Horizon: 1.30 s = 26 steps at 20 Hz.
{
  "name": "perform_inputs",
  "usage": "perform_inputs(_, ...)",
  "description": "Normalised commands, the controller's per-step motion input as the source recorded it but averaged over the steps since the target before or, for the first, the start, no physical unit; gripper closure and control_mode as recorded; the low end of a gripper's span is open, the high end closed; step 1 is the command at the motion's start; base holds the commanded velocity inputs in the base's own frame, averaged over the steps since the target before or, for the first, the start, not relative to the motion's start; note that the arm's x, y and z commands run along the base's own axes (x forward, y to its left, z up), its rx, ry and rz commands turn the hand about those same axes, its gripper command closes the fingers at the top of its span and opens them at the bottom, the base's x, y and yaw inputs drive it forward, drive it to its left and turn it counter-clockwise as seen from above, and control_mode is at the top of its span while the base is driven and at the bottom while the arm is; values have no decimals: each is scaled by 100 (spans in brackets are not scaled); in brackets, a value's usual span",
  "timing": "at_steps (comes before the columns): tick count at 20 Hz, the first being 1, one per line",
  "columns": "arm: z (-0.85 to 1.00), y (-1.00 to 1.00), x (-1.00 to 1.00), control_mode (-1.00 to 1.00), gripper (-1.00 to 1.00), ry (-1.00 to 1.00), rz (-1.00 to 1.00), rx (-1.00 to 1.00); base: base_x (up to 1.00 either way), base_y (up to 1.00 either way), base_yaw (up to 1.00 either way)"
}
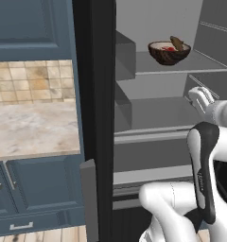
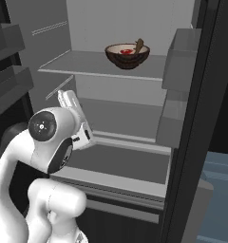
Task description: Place the bowl with the eggplant and corn on the second highest shelf of the fridge. Place the bowl with the steak and fish on the top shelf of the fridge.
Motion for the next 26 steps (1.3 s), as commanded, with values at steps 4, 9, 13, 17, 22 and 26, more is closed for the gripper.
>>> perform_inputs(4, -1, 6, 1, -100, -100, 14, 0, -2, 0, 0, 0)
perform_inputs(9, 7, 5, -14, -100, -100, 31, 0, 11, 0, 0, 0)
perform_inputs(13, 9, 3, -3, -100, -100, 29, 0, 5, 0, 0, 0)
perform_inputs(17, 0, 5, -16, 100, -100, 0, 0, 0, -50, 19, 0)
perform_inputs(22, 0, 0, 0, 100, -100, 0, 0, 0, -100, 65, 3)
perform_inputs(26, 0, 0, 0, 100, -100, 0, 0, 0, -100, 82, 9)
